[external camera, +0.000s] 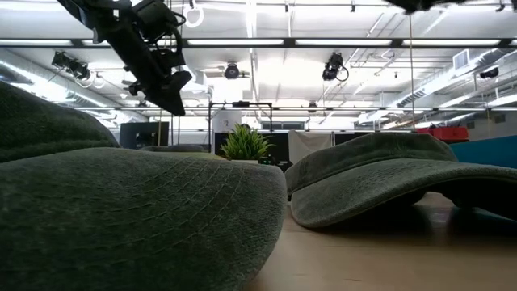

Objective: Pick & Place hat
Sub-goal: Put the blue cap into the yellow bin

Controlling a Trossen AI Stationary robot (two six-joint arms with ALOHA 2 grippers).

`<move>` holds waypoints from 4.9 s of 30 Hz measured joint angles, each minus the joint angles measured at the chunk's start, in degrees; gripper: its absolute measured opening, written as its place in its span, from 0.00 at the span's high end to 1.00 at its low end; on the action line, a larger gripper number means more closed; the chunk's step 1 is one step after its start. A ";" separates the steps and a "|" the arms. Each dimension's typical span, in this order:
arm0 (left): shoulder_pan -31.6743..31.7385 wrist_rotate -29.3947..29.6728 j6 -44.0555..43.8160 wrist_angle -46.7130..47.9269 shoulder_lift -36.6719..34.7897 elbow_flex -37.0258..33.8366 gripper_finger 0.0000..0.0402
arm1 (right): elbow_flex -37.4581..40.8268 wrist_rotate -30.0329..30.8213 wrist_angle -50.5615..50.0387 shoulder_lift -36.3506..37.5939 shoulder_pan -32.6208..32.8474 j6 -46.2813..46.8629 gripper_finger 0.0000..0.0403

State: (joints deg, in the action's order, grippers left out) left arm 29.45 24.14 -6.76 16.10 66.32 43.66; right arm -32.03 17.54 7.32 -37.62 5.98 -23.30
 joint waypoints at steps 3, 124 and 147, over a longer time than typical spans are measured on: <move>0.00 0.00 0.02 0.02 0.00 0.00 0.72 | -8.49 3.17 -11.61 -9.99 0.02 2.92 0.91; 1.44 -40.90 -6.11 -12.62 0.55 -0.02 0.72 | -37.53 23.38 -17.01 -58.32 -10.34 -25.78 0.98; -0.48 -44.91 -4.86 -16.30 0.55 -0.02 0.72 | -37.55 16.71 -8.57 -58.30 -10.38 -30.31 0.98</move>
State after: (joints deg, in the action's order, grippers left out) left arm 28.97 -20.77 -11.63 -0.21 66.87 43.64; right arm -69.58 34.25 -1.26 -95.92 -4.40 -53.60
